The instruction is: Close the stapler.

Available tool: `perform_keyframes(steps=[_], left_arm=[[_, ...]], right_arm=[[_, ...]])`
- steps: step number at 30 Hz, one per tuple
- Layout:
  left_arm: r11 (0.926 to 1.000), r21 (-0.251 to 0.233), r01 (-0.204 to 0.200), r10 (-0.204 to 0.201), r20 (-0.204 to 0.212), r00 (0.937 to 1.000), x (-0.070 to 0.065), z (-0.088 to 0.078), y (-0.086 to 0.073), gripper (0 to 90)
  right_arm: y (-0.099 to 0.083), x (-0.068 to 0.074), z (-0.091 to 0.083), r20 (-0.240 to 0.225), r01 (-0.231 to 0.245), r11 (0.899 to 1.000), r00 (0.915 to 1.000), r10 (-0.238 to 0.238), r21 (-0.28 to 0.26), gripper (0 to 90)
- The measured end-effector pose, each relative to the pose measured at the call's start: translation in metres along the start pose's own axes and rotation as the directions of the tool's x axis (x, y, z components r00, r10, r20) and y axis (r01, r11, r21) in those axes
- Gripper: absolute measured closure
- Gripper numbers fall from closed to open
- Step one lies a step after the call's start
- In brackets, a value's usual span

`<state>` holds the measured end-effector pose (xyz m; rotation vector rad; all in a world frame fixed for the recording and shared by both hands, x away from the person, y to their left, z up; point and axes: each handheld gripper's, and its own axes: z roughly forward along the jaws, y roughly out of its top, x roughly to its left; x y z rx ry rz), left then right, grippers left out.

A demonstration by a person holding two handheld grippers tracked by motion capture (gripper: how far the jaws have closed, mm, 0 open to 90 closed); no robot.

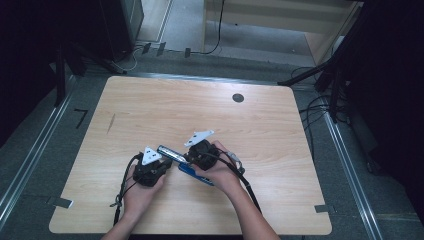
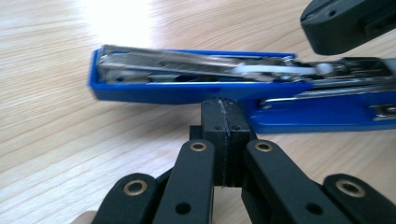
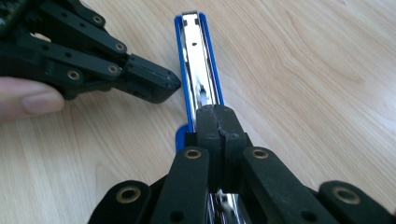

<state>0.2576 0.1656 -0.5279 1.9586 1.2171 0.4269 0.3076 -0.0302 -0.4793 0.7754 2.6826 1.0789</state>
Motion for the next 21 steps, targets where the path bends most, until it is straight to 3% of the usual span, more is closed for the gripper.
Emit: perform_keyframes(steps=[5, 21], left_arm=[[0.9997, 0.012, 0.022, -0.022, -0.013, 0.9997, 0.006, 0.002, 0.000, 90.0], [0.9989, 0.026, 0.038, -0.038, -0.031, 0.9988, 0.008, 0.007, 0.001, 90.0]], right_arm=[[0.006, 0.003, 0.010, -0.003, 0.006, 1.000, 1.0000, -0.006, 0.000, 90.0], [0.014, 0.007, 0.027, 0.003, 0.014, 1.000, 0.9999, -0.014, 0.024, 90.0]])
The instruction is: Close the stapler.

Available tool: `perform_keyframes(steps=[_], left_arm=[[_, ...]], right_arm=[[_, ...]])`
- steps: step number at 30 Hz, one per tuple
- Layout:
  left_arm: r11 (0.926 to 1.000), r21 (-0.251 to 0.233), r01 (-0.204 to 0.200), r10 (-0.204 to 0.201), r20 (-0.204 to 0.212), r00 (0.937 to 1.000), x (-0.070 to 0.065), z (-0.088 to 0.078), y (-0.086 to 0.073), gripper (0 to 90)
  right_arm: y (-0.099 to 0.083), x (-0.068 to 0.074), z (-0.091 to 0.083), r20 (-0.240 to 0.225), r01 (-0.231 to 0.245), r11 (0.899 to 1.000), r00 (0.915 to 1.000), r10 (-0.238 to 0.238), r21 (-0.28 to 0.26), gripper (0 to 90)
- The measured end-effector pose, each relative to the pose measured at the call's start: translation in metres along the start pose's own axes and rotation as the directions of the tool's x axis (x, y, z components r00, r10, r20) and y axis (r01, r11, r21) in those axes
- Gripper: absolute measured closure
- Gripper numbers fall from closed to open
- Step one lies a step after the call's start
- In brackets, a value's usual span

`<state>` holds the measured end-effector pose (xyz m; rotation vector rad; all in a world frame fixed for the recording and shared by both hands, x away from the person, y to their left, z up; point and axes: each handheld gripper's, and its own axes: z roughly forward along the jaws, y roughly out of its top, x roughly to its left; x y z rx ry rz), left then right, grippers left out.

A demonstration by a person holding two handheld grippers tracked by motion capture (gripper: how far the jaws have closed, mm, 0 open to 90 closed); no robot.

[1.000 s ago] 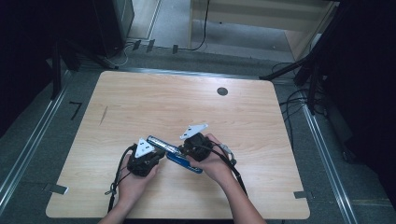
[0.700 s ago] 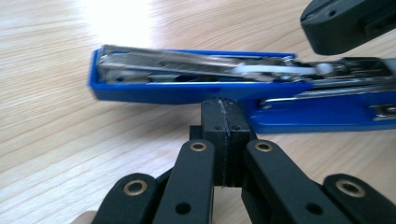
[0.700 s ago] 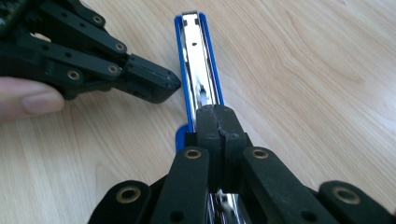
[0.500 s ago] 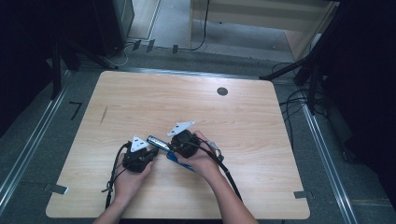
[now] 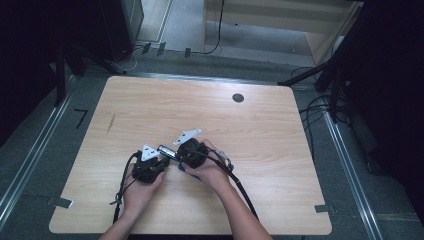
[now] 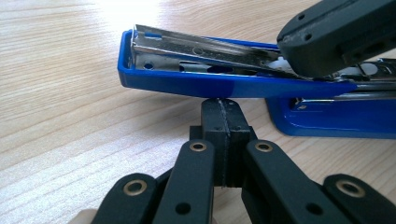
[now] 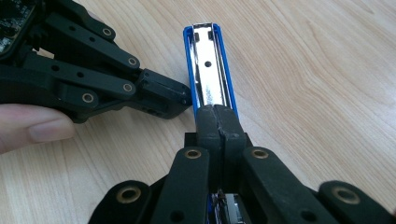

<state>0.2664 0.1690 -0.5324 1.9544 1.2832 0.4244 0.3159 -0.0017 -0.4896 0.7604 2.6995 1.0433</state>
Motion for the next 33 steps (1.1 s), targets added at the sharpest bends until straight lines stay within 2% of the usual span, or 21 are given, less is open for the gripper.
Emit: perform_keyframes(steps=[6, 18, 25, 33], left_arm=[[0.9999, -0.001, 0.015, -0.015, -0.001, 0.9999, 0.001, 0.001, 0.001, 90.0], [0.9995, -0.032, 0.008, -0.008, -0.001, 1.0000, -0.002, -0.002, 0.002, 90.0], [0.9979, -0.065, -0.007, 0.007, 0.002, 1.0000, -0.006, -0.006, 0.004, 90.0], [0.9967, -0.078, -0.025, 0.025, 0.008, 0.9997, -0.012, -0.008, 0.005, 90.0]], right_arm=[[0.001, 0.000, 0.001, 0.000, -0.003, 1.000, 1.0000, 0.003, -0.008, 90.0], [0.001, -0.001, -0.003, -0.002, -0.005, 1.000, 1.0000, 0.005, -0.018, 90.0], [0.001, 0.000, -0.007, 0.005, -0.002, 0.999, 1.0000, 0.003, -0.032, 90.0], [0.001, -0.001, -0.015, 0.009, -0.001, 0.998, 1.0000, 0.001, -0.057, 90.0]])
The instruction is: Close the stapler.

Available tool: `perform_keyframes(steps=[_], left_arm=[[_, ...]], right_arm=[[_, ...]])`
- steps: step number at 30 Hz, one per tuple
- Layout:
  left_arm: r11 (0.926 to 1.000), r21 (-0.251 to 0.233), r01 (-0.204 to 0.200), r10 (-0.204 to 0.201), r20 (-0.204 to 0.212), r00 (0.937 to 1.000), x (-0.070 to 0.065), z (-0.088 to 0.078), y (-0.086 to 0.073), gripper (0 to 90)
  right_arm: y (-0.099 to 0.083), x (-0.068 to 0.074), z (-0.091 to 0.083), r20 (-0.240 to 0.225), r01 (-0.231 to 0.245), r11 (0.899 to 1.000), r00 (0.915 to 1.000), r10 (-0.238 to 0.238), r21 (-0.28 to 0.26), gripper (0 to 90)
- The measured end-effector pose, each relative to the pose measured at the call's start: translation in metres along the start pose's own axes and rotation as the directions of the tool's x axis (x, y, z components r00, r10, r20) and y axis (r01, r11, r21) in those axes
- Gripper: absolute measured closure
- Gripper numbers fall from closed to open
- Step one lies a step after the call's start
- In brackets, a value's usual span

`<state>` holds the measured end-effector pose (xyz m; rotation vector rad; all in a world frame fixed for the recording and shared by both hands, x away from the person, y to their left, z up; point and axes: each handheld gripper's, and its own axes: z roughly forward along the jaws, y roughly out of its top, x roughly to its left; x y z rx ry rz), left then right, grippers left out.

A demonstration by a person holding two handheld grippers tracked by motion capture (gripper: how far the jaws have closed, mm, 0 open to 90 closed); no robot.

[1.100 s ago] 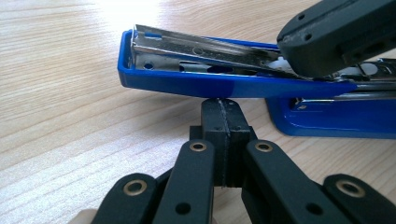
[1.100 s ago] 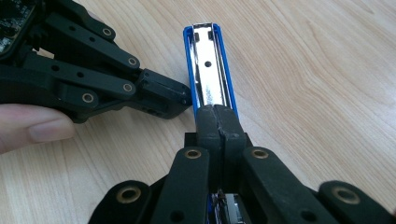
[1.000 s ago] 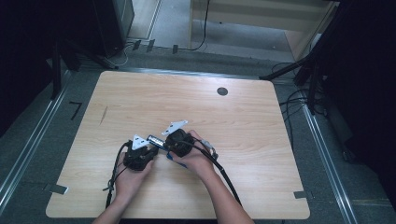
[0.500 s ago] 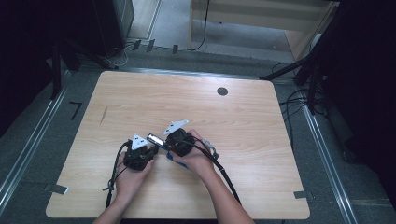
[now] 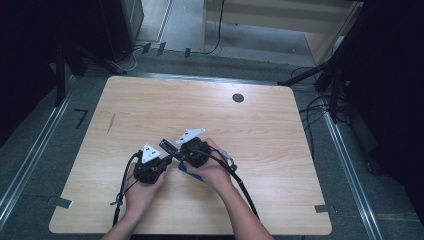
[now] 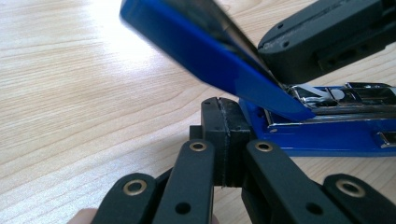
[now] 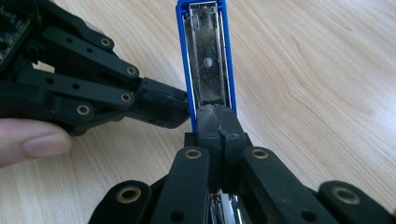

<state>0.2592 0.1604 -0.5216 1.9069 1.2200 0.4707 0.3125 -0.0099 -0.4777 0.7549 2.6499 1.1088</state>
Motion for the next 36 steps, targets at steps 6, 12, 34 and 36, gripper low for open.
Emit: perform_keyframes(steps=[6, 12, 34, 36], left_arm=[[0.9998, -0.010, -0.015, 0.015, 0.007, 0.9999, -0.006, -0.001, 0.000, 90.0], [0.9995, -0.002, -0.031, 0.031, 0.022, 0.9993, -0.013, 0.000, -0.003, 90.0], [0.9921, -0.006, -0.125, 0.125, 0.127, 0.9841, -0.050, 0.011, -0.012, 90.0], [0.9929, -0.012, -0.119, 0.119, 0.134, 0.9838, -0.051, 0.011, -0.011, 90.0]], right_arm=[[-0.001, -0.001, -0.006, 0.007, -0.010, 1.000, 0.9999, 0.010, -0.015, 90.0], [-0.004, -0.002, -0.012, 0.007, -0.019, 0.999, 0.9998, 0.019, -0.034, 90.0], [-0.023, -0.006, -0.034, 0.015, -0.036, 0.997, 0.9992, 0.038, -0.075, 90.0], [-0.024, -0.006, -0.036, 0.016, -0.038, 0.996, 0.9991, 0.040, -0.076, 90.0]])
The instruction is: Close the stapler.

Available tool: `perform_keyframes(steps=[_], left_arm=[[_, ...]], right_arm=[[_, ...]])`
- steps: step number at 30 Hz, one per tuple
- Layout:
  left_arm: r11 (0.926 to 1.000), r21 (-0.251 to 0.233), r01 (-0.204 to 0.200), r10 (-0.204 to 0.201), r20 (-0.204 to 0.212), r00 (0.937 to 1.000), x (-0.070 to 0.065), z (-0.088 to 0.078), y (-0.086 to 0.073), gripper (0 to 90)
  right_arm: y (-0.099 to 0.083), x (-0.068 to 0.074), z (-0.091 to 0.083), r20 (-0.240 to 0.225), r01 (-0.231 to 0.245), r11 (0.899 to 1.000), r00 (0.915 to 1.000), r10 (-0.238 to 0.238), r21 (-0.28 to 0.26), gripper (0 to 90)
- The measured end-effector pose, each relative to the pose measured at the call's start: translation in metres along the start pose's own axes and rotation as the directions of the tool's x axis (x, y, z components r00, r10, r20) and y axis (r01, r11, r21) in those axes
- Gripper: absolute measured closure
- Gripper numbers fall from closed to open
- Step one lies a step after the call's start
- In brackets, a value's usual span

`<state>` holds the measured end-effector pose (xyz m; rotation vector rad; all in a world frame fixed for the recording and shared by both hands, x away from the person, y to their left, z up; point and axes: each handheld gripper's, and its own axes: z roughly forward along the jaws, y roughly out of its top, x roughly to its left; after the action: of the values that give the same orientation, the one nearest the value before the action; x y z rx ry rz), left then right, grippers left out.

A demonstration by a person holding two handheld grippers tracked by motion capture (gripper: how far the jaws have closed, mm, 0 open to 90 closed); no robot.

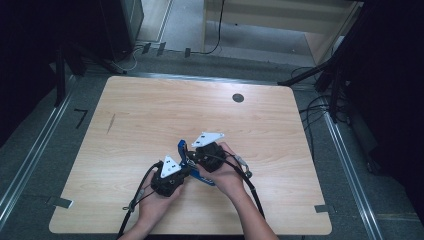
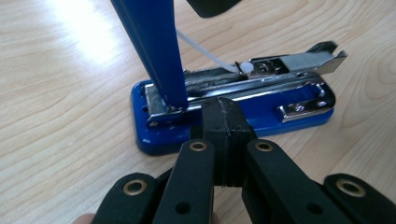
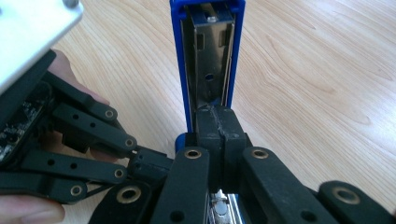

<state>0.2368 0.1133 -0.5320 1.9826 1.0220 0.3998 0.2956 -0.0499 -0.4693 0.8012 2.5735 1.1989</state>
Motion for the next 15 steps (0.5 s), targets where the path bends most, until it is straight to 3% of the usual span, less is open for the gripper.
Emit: perform_keyframes(steps=[6, 15], left_arm=[[0.9995, 0.019, -0.023, 0.023, 0.004, 0.9997, -0.0042, 0.0034, 0.0017, 90.0], [0.9994, 0.027, -0.021, 0.021, 0.003, 0.9998, -0.0046, 0.0055, 0.0025, 90.0]], right_arm=[[-0.0068, -0.0025, -0.0058, -0.002, -0.004, 1.000, 1.0000, 0.004, -0.008, 90.0], [-0.0076, 0.0011, -0.0062, 0.004, -0.008, 1.000, 1.0000, 0.008, -0.012, 90.0]])
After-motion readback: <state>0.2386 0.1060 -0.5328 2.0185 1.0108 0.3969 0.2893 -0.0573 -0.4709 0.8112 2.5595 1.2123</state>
